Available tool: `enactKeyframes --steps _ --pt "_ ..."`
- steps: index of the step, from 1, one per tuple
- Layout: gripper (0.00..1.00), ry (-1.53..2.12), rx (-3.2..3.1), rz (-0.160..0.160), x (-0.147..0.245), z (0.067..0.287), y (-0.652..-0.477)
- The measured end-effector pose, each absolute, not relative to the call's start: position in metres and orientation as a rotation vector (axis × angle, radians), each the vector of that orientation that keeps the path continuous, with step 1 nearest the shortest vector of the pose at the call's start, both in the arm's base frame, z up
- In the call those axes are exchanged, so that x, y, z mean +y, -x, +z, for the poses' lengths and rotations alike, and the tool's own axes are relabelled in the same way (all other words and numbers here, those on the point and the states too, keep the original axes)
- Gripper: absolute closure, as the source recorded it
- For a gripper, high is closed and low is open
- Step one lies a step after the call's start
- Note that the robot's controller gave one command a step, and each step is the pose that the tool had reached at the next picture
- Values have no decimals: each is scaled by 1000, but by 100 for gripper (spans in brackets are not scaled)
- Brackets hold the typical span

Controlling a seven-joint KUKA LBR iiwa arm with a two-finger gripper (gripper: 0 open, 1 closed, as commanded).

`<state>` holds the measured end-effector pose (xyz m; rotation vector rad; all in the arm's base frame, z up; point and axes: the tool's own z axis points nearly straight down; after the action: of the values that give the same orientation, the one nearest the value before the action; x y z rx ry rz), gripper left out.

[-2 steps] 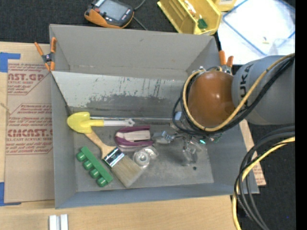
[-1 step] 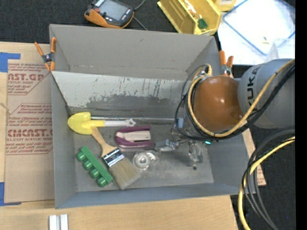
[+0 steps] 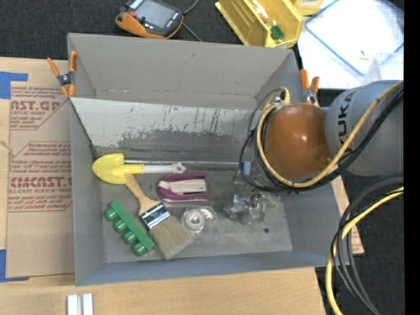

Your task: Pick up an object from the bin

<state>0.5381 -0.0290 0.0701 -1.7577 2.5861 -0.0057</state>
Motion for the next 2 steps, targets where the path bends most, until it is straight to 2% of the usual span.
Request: enactKeyframes --steps 2 --pt "100 1758 2586 -5 -29 70 -538"
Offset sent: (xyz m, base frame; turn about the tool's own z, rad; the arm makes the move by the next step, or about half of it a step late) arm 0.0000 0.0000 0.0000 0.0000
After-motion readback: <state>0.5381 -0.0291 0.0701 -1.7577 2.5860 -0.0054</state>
